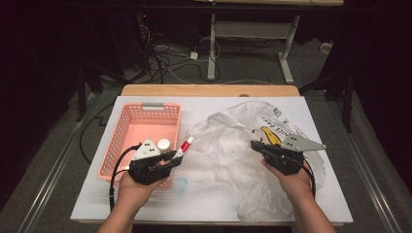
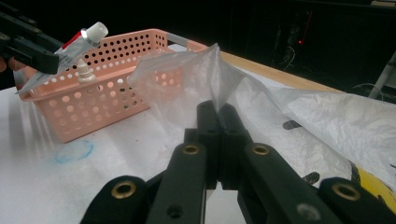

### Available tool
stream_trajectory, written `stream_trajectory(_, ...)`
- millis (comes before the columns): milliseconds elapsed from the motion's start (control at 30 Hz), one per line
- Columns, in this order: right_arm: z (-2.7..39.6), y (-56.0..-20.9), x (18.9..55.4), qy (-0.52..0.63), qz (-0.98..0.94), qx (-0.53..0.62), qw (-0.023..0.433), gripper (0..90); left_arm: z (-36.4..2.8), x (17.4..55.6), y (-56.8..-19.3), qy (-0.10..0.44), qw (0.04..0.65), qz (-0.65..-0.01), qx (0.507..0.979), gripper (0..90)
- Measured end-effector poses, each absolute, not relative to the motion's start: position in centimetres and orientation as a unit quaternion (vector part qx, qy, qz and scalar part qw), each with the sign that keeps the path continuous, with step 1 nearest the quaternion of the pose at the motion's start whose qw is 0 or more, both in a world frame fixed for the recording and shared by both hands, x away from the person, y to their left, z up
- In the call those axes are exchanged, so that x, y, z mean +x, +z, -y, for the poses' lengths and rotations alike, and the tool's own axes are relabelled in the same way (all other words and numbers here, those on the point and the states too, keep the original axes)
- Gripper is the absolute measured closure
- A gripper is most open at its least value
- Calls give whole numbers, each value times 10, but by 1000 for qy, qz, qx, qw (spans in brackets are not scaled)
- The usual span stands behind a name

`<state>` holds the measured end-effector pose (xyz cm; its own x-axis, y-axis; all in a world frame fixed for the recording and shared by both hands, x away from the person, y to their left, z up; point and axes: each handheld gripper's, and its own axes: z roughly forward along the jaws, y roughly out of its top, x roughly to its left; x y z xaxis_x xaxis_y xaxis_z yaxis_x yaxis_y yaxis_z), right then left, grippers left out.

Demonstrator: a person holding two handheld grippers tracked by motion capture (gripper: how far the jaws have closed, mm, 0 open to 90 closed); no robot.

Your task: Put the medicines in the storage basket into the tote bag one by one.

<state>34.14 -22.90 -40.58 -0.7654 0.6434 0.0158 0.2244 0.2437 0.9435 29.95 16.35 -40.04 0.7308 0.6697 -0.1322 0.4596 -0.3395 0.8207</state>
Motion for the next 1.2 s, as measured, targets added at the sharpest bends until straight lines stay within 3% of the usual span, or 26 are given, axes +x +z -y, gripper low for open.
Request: stream_trajectory(1200,228,-398,340,557,-756,278,201,900,-74,304,-413,77,466,-288,833,676)
